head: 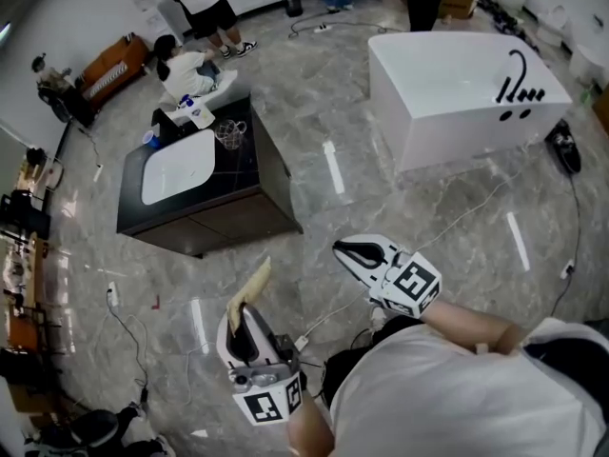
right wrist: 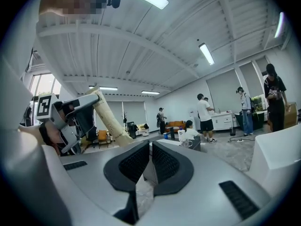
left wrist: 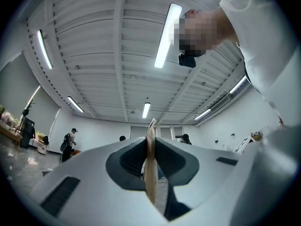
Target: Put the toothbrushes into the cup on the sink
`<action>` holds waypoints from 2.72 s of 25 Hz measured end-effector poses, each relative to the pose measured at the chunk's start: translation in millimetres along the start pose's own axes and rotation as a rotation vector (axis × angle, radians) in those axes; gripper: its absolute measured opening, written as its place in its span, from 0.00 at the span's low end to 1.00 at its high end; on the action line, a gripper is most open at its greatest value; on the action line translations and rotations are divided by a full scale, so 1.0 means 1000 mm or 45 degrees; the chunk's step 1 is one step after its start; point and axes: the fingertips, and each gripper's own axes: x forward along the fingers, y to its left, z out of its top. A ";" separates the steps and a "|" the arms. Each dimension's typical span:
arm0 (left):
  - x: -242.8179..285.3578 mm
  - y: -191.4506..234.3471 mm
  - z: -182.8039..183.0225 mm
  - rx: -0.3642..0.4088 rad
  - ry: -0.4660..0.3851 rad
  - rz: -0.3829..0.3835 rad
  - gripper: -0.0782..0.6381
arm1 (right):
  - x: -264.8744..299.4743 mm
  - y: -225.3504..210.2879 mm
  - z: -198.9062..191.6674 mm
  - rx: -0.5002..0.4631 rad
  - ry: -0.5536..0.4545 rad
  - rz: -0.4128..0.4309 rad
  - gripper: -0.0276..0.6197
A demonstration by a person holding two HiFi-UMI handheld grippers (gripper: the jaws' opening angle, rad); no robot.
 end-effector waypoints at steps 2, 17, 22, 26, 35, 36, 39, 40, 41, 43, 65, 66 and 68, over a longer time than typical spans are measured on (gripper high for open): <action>0.008 -0.003 -0.003 0.012 0.002 0.021 0.19 | 0.001 -0.009 0.000 0.010 -0.004 0.020 0.11; 0.036 -0.025 -0.011 0.028 0.017 -0.009 0.19 | -0.010 -0.020 -0.007 0.074 -0.004 0.062 0.11; 0.046 -0.023 -0.014 0.027 -0.010 -0.035 0.19 | -0.003 -0.028 -0.005 0.052 -0.011 0.035 0.11; 0.058 -0.014 -0.026 0.017 -0.018 -0.048 0.19 | 0.013 -0.045 -0.001 0.031 -0.036 0.004 0.11; 0.109 0.056 -0.070 -0.042 -0.026 -0.027 0.19 | 0.095 -0.081 -0.004 0.021 0.029 -0.026 0.11; 0.118 0.066 -0.074 -0.046 -0.029 -0.028 0.19 | 0.108 -0.086 -0.002 0.018 0.032 -0.031 0.11; 0.147 0.093 -0.079 -0.050 -0.041 -0.046 0.19 | 0.145 -0.098 0.005 0.008 0.037 -0.038 0.11; 0.156 0.100 -0.081 -0.051 -0.043 -0.052 0.19 | 0.155 -0.101 0.007 0.005 0.042 -0.037 0.11; 0.164 0.106 -0.083 -0.053 -0.043 -0.056 0.19 | 0.165 -0.102 0.009 0.001 0.047 -0.034 0.11; 0.176 0.119 -0.089 -0.061 -0.038 -0.052 0.19 | 0.180 -0.105 0.009 -0.005 0.056 -0.024 0.11; 0.281 0.250 -0.158 -0.267 0.018 -0.154 0.19 | 0.329 -0.146 0.022 -0.009 0.174 -0.168 0.11; 0.284 0.253 -0.161 -0.276 0.014 -0.166 0.19 | 0.334 -0.147 0.024 -0.014 0.173 -0.179 0.11; 0.291 0.259 -0.168 -0.290 0.012 -0.182 0.19 | 0.342 -0.148 0.027 -0.027 0.175 -0.194 0.11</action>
